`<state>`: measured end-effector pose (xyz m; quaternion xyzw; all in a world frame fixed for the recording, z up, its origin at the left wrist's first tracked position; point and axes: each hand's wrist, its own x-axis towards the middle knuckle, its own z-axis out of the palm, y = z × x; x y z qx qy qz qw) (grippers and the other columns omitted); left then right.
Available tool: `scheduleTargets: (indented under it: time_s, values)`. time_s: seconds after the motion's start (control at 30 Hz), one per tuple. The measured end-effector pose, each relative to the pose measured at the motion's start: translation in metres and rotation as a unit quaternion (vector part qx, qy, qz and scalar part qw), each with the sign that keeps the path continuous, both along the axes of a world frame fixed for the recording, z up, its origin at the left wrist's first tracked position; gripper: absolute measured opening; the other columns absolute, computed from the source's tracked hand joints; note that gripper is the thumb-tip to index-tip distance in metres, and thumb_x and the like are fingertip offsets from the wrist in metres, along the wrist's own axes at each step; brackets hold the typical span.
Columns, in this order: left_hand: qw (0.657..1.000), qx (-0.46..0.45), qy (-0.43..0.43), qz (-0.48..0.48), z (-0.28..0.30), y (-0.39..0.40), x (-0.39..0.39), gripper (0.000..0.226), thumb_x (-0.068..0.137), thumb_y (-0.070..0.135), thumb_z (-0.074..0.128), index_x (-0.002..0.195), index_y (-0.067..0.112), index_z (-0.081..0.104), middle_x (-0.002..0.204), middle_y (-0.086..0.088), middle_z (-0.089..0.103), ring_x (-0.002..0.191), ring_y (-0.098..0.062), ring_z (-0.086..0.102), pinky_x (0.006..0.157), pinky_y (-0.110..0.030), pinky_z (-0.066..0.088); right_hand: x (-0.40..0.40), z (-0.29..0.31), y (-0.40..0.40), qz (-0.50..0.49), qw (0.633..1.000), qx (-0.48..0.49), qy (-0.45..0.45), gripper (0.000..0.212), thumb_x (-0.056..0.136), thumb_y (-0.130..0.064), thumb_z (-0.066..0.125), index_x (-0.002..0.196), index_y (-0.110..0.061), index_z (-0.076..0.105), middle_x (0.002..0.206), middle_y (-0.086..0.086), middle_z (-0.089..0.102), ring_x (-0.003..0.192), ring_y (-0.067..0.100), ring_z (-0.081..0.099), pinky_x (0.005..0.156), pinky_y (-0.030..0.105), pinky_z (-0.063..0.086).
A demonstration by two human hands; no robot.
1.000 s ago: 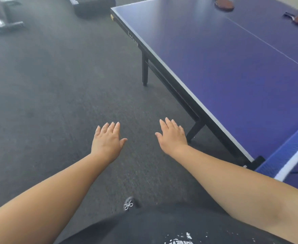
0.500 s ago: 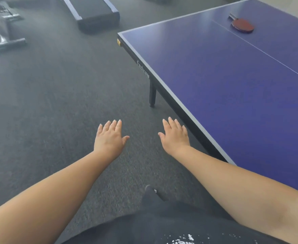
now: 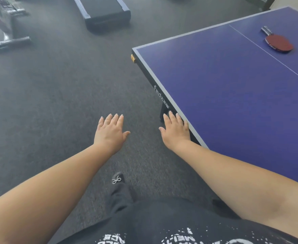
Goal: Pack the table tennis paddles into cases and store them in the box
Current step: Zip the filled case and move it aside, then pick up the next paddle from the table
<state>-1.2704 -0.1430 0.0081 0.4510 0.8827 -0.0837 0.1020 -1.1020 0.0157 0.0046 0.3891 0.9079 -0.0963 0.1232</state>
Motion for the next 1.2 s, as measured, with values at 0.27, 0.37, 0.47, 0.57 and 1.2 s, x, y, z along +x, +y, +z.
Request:
scheduleTargets:
  time_s: [0.27, 0.37, 0.47, 0.57, 1.2]
  values:
    - [0.999, -0.008, -0.010, -0.039, -0.002, 0.060, -0.145, 0.070, 0.101, 0.054, 0.025, 0.157, 0.016, 0.006, 0.164, -0.003, 0.009, 0.151, -0.024, 0.002, 0.122, -0.044, -0.001, -0.142, 0.003, 0.052, -0.044, 0.999, -0.001, 0.001, 0.061, 0.103, -0.044, 0.023, 0.156, -0.019, 0.006, 0.164, 0.004, 0.000, 0.150, 0.027, -0.001, 0.120, 0.050, 0.007]
    - [0.999, -0.007, -0.006, -0.054, 0.002, 0.083, -0.196, 0.070, 0.101, 0.054, 0.025, 0.157, 0.016, 0.006, 0.164, -0.003, 0.009, 0.151, -0.023, 0.002, 0.122, -0.043, -0.001, -0.192, 0.009, 0.074, -0.055, 0.998, -0.001, 0.018, 0.060, 0.103, -0.044, 0.023, 0.156, -0.019, 0.006, 0.164, 0.004, 0.001, 0.150, 0.027, -0.001, 0.120, 0.051, 0.006]
    - [0.998, -0.012, -0.001, -0.060, 0.004, 0.112, -0.241, 0.071, 0.101, 0.055, 0.024, 0.157, 0.016, 0.006, 0.164, -0.004, 0.009, 0.151, -0.024, 0.002, 0.122, -0.044, 0.000, -0.232, 0.012, 0.098, -0.065, 0.998, -0.008, 0.023, 0.060, 0.104, -0.044, 0.023, 0.156, -0.019, 0.005, 0.164, 0.005, -0.001, 0.150, 0.027, -0.004, 0.121, 0.051, 0.004]
    - [0.997, -0.016, 0.002, -0.070, 0.003, 0.147, -0.278, 0.071, 0.101, 0.055, 0.025, 0.157, 0.015, 0.007, 0.164, -0.004, 0.009, 0.151, -0.024, 0.002, 0.122, -0.044, -0.001, -0.265, 0.009, 0.128, -0.079, 0.997, -0.008, 0.021, 0.060, 0.103, -0.044, 0.023, 0.155, -0.019, 0.005, 0.163, 0.006, -0.002, 0.150, 0.027, -0.005, 0.121, 0.050, 0.004]
    - [0.983, -0.013, 0.021, -0.180, 0.016, 0.447, -0.510, 0.070, 0.101, 0.054, 0.028, 0.157, 0.018, 0.007, 0.164, -0.002, 0.009, 0.151, -0.025, 0.002, 0.122, -0.044, 0.001, -0.466, -0.003, 0.384, -0.189, 0.981, -0.027, 0.029, 0.061, 0.103, -0.045, 0.025, 0.156, -0.021, 0.005, 0.164, 0.001, -0.002, 0.150, 0.024, -0.004, 0.120, 0.049, 0.007]
